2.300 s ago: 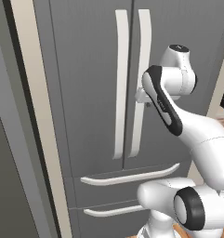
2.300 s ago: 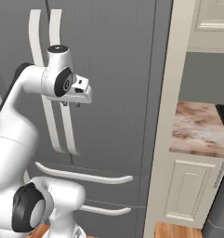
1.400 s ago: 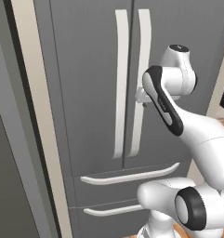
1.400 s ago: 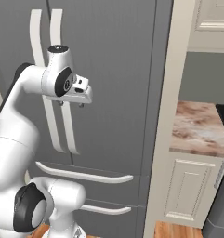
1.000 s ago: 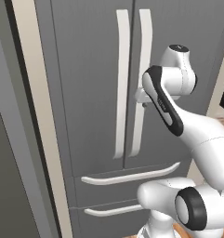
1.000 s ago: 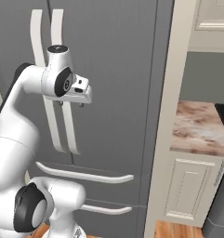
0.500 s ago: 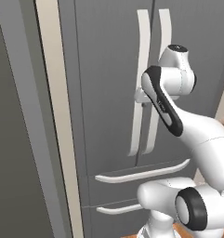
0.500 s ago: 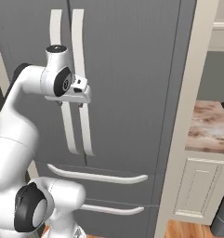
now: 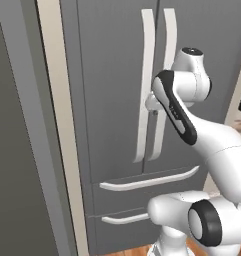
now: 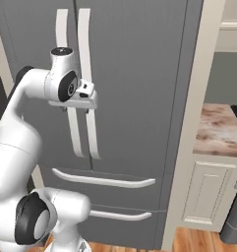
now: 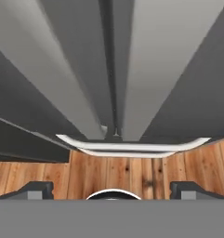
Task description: Retrieve the sausage and cheese from the fridge and place them on the cutting board on the counter.
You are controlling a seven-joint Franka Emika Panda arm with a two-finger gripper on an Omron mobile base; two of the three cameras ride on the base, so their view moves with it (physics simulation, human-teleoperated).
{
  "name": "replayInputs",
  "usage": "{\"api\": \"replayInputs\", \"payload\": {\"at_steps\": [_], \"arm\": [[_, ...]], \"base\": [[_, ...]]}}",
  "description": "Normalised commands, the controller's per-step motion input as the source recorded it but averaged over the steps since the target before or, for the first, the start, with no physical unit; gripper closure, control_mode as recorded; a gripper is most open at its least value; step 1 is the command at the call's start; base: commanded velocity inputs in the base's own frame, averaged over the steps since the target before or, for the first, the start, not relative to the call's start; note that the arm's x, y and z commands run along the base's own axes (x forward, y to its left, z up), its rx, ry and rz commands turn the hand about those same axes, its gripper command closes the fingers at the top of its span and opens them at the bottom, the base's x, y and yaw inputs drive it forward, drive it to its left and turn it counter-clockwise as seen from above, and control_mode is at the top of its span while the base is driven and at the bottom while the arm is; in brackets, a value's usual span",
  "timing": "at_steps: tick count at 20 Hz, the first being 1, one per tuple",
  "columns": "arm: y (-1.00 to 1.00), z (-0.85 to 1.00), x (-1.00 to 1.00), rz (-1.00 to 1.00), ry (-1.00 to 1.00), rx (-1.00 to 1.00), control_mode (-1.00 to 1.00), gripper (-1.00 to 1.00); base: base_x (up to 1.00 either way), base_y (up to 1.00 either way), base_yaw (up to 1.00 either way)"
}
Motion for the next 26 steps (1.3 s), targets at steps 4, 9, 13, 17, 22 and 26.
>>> {"api": "replayInputs", "payload": {"at_steps": [4,9,13,17,22,26], "arm": [[0.0,0.0,0.0,0.0,0.0,0.0,1.0,-1.0],[0.0,0.0,0.0,0.0,0.0,0.0,1.0,-1.0],[0.0,0.0,0.0,0.0,0.0,0.0,1.0,-1.0],[0.0,0.0,0.0,0.0,0.0,0.0,1.0,-1.0],[0.0,0.0,0.0,0.0,0.0,0.0,1.0,-1.0],[0.0,0.0,0.0,0.0,0.0,0.0,1.0,-1.0]], "base": [[-0.73,0.0,0.0],[-0.11,0.0,-0.01],[0.28,0.0,0.0],[0.26,0.0,0.01],[0.0,0.0,0.01],[0.0,0.0,0.0]]}}
